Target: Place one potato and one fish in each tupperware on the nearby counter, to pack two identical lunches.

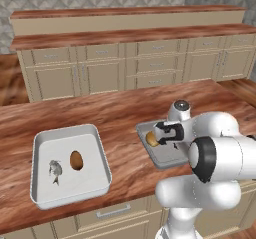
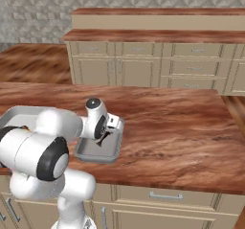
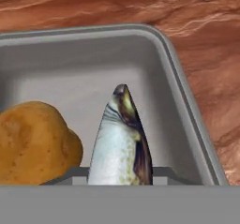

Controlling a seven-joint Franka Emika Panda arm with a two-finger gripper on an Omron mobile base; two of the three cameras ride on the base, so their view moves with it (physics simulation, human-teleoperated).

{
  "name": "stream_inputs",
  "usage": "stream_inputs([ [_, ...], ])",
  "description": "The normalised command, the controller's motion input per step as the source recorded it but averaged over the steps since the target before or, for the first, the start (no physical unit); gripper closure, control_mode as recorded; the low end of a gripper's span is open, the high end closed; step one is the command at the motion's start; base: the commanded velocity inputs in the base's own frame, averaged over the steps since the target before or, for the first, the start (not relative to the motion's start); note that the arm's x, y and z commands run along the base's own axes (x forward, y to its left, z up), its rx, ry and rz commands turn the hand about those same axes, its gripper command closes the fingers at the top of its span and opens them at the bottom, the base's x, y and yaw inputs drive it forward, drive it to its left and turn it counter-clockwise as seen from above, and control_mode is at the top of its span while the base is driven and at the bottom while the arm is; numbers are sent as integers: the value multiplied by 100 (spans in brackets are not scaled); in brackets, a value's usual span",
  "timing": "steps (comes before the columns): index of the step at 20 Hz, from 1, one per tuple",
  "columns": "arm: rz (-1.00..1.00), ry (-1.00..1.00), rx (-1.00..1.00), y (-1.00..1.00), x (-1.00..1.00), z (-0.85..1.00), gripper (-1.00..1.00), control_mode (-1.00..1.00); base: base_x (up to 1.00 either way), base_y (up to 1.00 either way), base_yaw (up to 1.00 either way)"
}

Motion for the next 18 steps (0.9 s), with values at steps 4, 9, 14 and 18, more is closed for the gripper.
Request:
stream_inputs([
  [4, 0, 12, 0, 0, 63, -27, 100, -100, 0, 0, 0],
  [9, 0, 12, 0, 0, 57, -29, -100, -100, 0, 0, 0],
  [14, 0, 9, 0, 0, 24, -34, -100, -100, 0, 0, 0],
  [18, -2, 1, 0, 0, -32, -3, -100, -100, 0, 0, 0],
])
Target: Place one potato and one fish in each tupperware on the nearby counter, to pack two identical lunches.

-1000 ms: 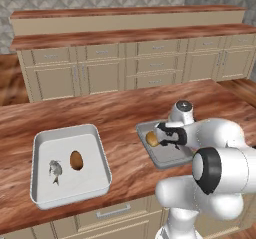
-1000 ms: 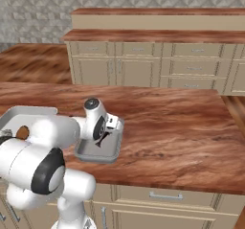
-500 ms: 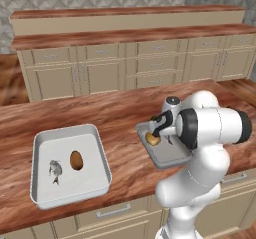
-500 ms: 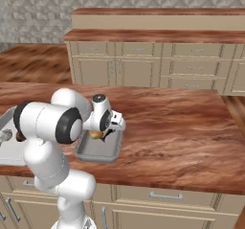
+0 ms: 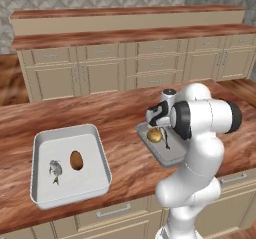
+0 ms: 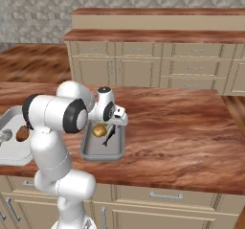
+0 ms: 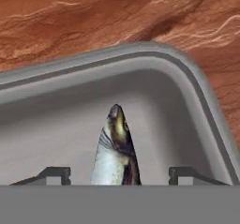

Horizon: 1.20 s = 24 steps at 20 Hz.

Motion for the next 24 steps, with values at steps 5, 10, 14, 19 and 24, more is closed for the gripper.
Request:
stream_inputs([
  [5, -10, 0, 0, 0, -100, 75, -100, -100, 0, 0, 0],
  [10, -10, -3, 0, 0, -100, 96, -100, -100, 0, 0, 0],
  [14, -3, -20, -11, 28, -98, 89, -100, -100, 0, 0, 0],
  [19, 0, -27, -28, 78, -57, 64, -100, -100, 0, 0, 0],
  [24, 0, -11, -31, 86, -20, 28, -100, -100, 0, 0, 0],
])
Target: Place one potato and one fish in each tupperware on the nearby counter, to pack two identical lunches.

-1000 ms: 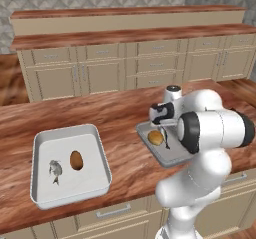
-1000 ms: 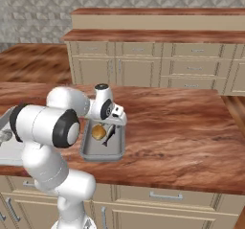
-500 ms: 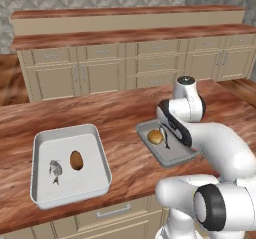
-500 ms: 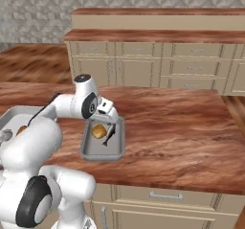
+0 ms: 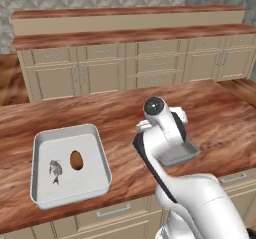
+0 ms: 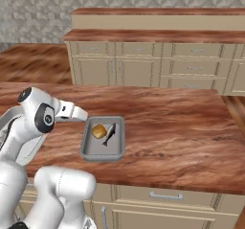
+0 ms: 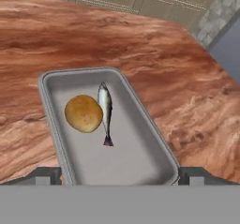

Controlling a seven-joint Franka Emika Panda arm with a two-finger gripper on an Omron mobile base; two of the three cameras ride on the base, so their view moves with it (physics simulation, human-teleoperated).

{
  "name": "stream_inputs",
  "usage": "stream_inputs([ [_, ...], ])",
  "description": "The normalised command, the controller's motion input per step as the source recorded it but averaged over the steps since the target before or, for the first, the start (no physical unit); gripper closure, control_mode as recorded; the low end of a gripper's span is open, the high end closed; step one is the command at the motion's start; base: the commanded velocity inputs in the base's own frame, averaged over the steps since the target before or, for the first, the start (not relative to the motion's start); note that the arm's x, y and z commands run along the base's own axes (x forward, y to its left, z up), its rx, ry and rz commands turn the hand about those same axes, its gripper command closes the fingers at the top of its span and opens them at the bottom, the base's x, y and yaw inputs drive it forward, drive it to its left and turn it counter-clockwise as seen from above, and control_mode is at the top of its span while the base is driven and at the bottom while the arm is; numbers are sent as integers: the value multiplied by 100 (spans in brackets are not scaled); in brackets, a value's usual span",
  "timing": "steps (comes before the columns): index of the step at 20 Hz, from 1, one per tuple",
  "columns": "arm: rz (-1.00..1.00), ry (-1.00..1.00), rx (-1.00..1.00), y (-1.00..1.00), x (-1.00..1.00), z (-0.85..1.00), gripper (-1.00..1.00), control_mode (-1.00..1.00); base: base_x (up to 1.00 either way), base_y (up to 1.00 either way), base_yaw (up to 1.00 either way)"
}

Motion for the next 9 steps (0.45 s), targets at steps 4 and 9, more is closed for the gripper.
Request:
stream_inputs([
  [4, 1, -8, -24, 59, -16, 16, -100, -100, 0, 0, 0],
  [9, 0, 0, 0, 0, 0, 0, -100, -100, 0, 0, 0],
])
